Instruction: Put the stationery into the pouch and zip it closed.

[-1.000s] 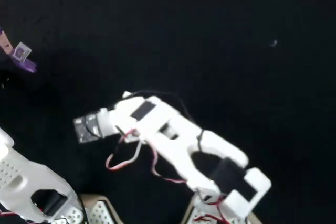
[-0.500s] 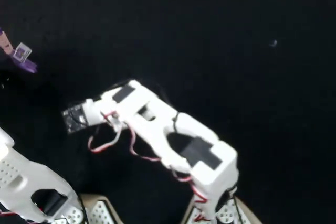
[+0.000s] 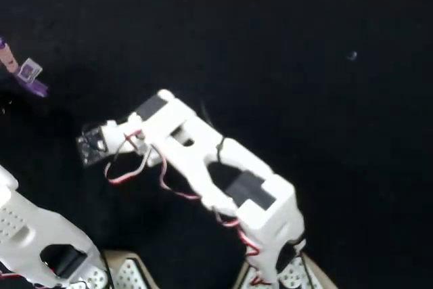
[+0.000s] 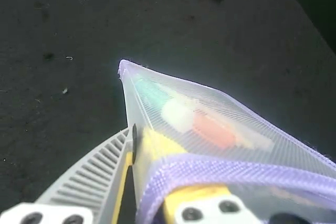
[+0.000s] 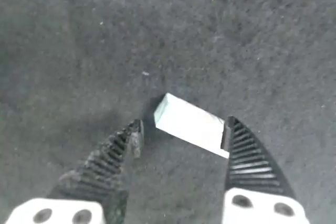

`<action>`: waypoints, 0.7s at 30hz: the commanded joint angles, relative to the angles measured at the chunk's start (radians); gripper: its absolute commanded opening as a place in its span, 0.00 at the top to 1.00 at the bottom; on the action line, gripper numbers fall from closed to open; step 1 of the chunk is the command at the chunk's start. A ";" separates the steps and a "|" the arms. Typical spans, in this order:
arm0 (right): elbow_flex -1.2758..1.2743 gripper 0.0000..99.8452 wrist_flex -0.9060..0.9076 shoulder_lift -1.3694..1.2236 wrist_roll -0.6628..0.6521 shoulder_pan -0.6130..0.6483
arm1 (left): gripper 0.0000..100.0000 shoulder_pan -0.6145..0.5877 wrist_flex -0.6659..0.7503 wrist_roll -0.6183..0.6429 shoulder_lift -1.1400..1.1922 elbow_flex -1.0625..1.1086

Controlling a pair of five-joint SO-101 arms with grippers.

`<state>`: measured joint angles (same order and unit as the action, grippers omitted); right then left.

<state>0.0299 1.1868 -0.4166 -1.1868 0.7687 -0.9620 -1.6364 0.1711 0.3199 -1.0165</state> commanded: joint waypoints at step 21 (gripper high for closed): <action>0.045 0.77 -0.080 -0.059 -0.089 -0.012 | 0.97 -0.001 0.031 -0.015 0.068 -0.044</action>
<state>0.0407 1.1147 -0.4749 -1.2482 0.7442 -0.9620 -1.6333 0.1634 0.3997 -1.0165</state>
